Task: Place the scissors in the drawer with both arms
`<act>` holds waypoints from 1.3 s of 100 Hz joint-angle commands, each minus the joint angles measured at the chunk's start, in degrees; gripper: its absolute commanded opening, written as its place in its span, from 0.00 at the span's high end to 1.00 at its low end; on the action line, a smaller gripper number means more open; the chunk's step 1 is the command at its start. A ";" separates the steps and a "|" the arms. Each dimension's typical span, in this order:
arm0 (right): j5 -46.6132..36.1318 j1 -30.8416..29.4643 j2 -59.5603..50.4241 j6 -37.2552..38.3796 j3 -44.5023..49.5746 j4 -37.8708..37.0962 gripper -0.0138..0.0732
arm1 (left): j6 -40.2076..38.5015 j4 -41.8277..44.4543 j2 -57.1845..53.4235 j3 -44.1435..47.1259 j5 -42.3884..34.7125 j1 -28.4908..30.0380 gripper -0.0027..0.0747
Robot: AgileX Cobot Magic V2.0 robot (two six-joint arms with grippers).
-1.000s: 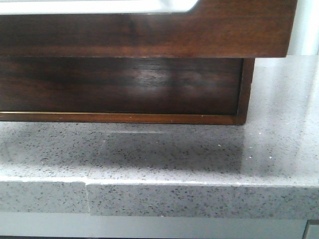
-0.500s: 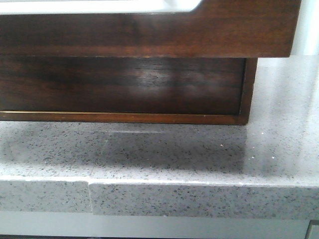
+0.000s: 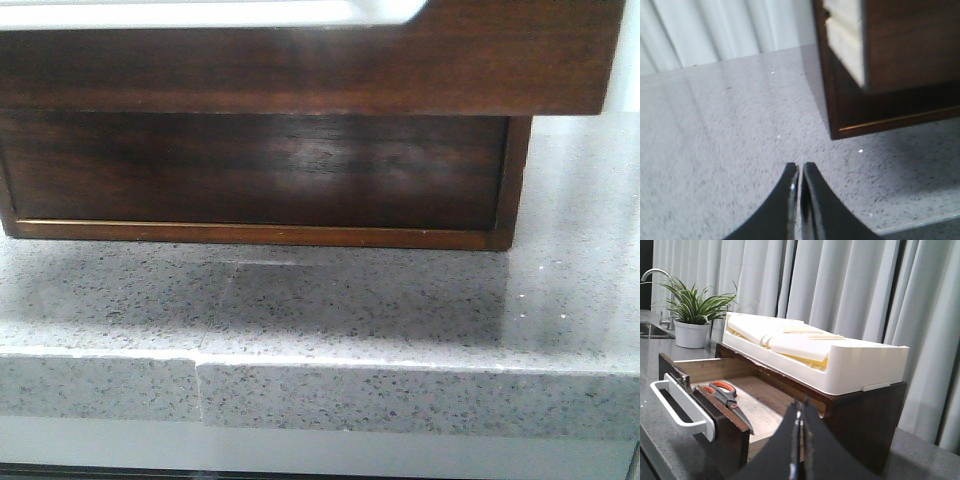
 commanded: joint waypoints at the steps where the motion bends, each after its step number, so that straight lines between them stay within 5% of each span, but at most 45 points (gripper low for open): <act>1: -4.47 -0.47 1.11 0.18 -1.10 -1.08 0.89 | -6.16 1.30 -1.78 2.01 -8.24 0.26 0.99; 32: -4.47 -0.47 1.11 0.18 -1.10 -1.08 0.89 | -7.99 1.30 -1.78 3.89 1.58 0.35 0.99; 108: -4.47 -0.47 1.11 0.18 -0.41 -1.08 0.89 | -7.99 0.95 -1.78 3.89 1.58 0.35 0.99; 130: 8.83 -1.11 0.77 0.70 1.64 -9.32 0.89 | -7.99 0.95 -1.78 3.89 1.58 0.35 0.99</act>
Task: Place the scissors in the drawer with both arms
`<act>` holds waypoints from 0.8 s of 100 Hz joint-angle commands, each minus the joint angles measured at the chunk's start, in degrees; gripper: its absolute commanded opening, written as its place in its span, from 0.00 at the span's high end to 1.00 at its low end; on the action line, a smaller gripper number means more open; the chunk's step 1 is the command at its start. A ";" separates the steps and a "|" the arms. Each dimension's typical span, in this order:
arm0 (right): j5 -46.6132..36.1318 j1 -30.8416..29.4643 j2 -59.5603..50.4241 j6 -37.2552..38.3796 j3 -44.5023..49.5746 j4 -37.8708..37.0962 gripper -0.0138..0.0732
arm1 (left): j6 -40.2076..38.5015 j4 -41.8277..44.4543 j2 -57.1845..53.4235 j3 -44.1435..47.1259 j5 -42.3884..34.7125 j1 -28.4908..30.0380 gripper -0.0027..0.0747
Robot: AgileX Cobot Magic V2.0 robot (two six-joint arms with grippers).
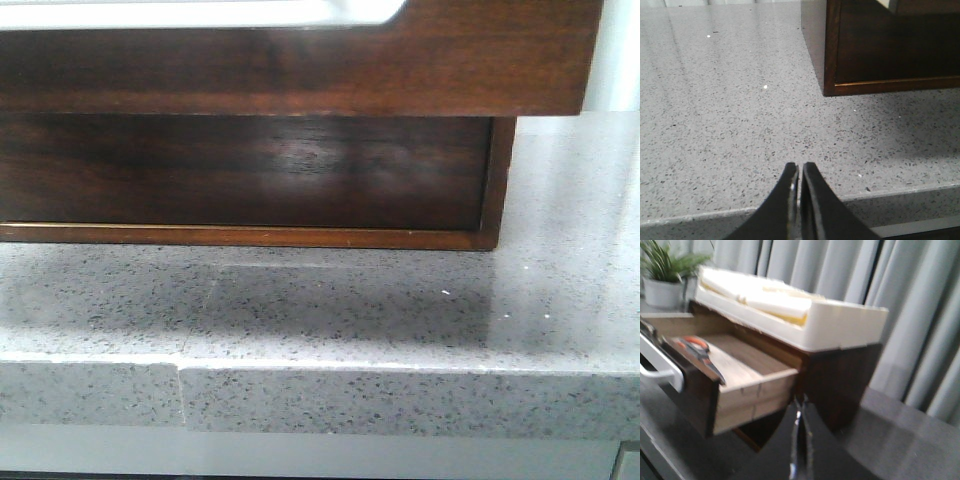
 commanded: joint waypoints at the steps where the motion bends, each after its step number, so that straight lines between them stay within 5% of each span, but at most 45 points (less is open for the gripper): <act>1: 1.01 -0.85 0.88 1.34 0.49 -5.28 0.89 | -0.68 -0.30 -1.78 1.17 -2.92 0.10 0.99; 18: -4.53 -8.03 0.88 6.60 7.39 -5.50 0.89 | -0.68 -0.30 -1.78 1.17 -2.92 0.10 0.99; 51: -25.09 -37.29 0.88 -1.83 28.63 26.29 0.89 | -0.68 -0.30 -1.78 1.17 -2.92 0.10 0.99; 80: -22.06 -47.38 0.88 -2.17 35.98 25.95 0.89 | -0.68 -0.30 -1.78 1.17 -3.02 0.10 0.99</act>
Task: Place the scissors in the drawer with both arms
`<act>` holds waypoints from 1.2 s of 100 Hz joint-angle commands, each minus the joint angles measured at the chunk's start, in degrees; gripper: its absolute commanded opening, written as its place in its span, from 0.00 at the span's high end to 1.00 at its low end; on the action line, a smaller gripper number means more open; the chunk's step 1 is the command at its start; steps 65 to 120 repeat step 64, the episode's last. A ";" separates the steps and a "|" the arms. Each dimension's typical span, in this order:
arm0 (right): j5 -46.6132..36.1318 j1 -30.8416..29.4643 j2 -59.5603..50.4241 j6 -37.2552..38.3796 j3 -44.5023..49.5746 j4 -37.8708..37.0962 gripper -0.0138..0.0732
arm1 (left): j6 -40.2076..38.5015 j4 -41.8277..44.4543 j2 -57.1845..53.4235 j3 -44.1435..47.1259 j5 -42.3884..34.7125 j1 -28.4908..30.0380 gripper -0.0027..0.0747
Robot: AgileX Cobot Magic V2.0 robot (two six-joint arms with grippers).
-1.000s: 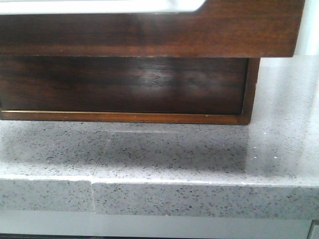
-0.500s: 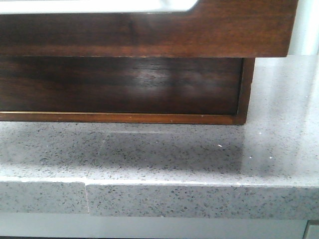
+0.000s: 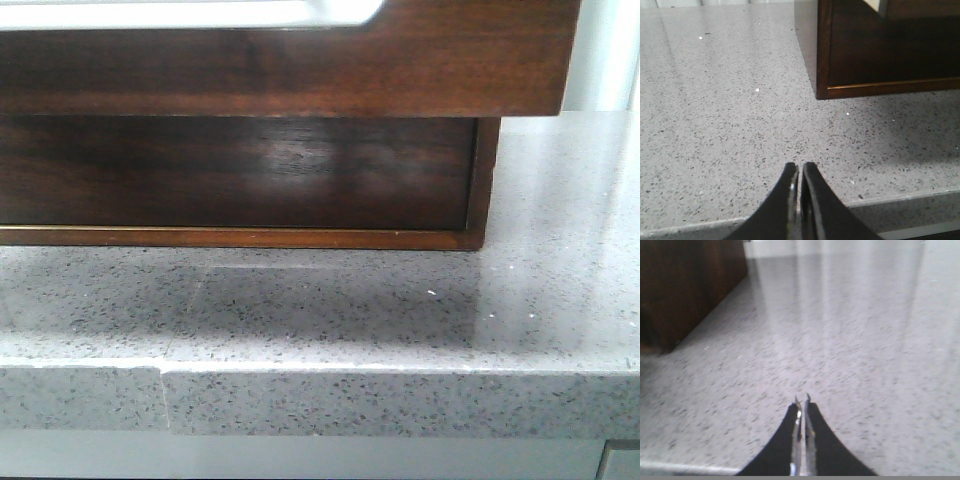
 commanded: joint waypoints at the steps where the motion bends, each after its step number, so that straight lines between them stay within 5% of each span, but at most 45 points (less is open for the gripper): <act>1: -1.42 -0.96 0.88 -0.91 1.89 -0.84 0.89 | -0.68 -0.30 -1.78 1.17 -3.02 0.10 0.99; 20: -1.11 -0.96 0.88 -0.91 1.89 -5.92 0.89 | -0.68 -0.30 -1.78 1.17 -3.02 0.10 0.99; 120: -0.64 -0.96 -1.62 -0.91 1.89 -5.90 0.89 | -0.68 -0.30 -1.78 1.17 -3.02 0.10 0.99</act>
